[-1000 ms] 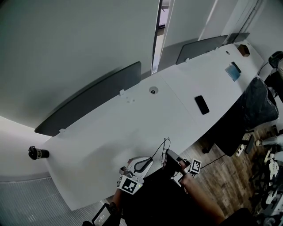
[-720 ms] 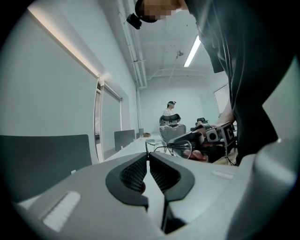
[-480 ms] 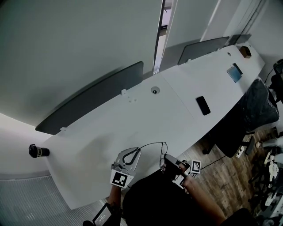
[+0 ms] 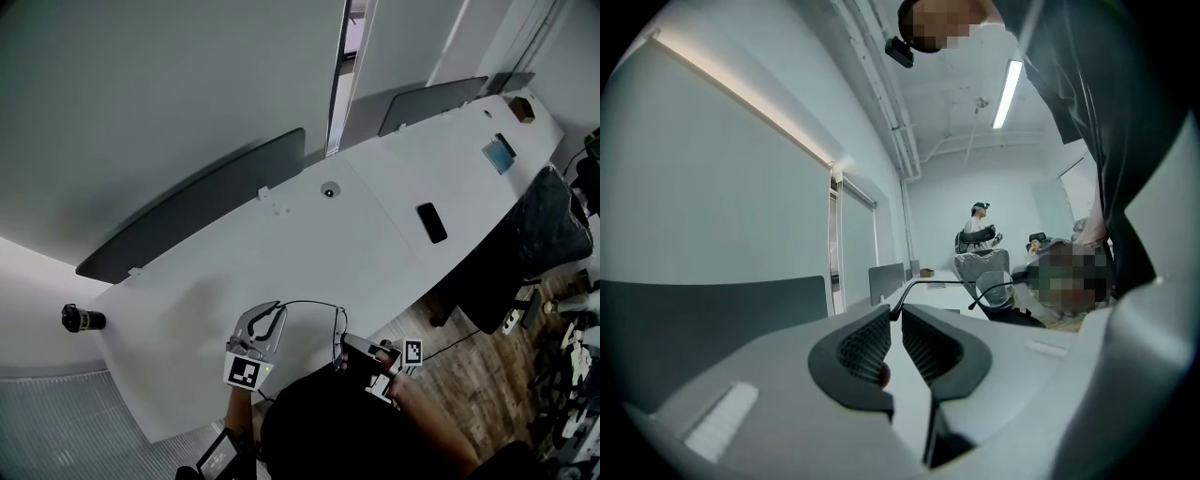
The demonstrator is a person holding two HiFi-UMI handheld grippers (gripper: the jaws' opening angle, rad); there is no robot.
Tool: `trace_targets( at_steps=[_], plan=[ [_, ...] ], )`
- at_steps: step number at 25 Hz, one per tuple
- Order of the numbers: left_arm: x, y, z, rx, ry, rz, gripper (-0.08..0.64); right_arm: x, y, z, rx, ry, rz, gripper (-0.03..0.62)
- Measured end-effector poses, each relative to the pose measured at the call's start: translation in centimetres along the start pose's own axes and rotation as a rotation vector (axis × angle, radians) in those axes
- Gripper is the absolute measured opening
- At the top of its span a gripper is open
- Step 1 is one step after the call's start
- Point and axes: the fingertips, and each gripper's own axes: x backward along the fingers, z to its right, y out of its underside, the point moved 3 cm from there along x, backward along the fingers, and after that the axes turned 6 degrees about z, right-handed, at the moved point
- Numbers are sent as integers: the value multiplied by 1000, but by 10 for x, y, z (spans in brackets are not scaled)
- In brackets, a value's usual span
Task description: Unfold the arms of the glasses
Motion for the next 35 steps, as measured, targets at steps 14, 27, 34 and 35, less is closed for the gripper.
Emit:
trace_targets(
  at_steps=[14,27,34,35],
  plan=[
    [3,11,21,65,63,-51,78,12,-20,8,-8,24,108,9],
    [-12,41,69,277,213,-180,77,20,-39,3,39,5,150,9],
    [-31,15,89,737,280,-152,75,16,-38,-1,62,-5,143,9],
    [-34,10,87,818,276,-125,75,16,-38,-1,66,-7,144,9]
  ],
)
